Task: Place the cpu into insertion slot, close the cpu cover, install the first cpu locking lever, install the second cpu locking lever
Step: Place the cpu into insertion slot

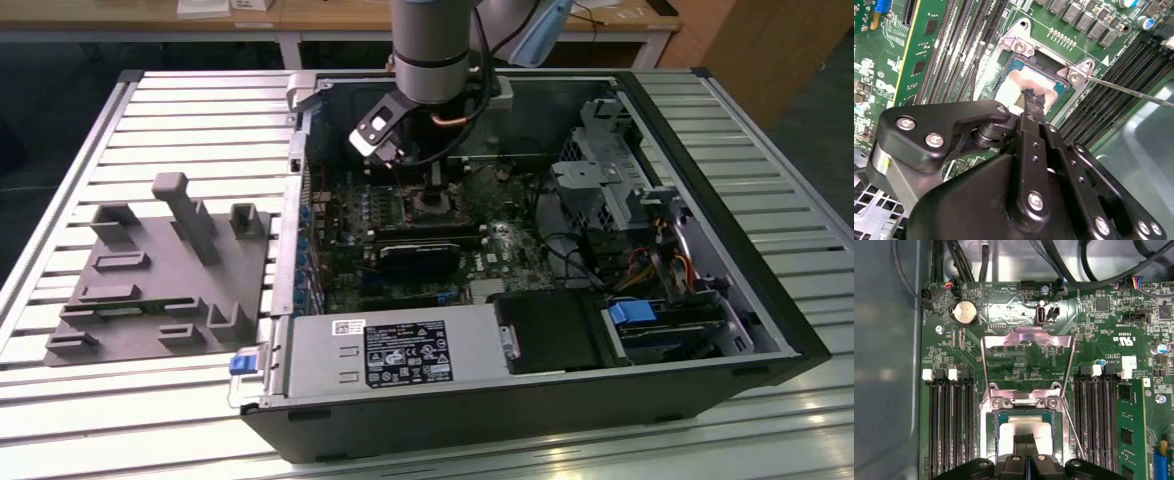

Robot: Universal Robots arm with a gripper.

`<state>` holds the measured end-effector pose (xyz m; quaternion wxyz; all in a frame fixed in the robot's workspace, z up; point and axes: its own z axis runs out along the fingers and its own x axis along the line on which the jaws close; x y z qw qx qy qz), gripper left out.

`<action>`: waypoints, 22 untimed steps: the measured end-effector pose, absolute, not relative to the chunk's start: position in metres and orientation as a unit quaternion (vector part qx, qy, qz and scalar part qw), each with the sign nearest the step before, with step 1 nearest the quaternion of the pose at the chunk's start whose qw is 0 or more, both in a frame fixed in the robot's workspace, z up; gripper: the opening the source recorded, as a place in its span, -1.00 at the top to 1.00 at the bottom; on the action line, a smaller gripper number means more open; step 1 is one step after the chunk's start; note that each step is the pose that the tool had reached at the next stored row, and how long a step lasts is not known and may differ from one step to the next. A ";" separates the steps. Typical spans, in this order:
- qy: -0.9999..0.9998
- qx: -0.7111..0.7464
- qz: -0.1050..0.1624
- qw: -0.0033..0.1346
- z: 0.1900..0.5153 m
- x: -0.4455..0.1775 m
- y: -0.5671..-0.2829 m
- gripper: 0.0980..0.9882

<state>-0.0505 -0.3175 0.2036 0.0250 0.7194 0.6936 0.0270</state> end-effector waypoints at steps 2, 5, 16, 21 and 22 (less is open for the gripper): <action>0.694 0.719 0.029 0.024 0.203 -0.051 -0.318 0.99; 0.693 0.719 0.030 0.024 0.201 -0.051 -0.318 0.99; 0.694 0.719 0.029 0.024 0.199 -0.051 -0.319 0.99; 0.693 0.719 0.030 0.024 0.200 -0.051 -0.318 0.99; 0.693 0.719 0.030 0.024 0.201 -0.050 -0.318 0.99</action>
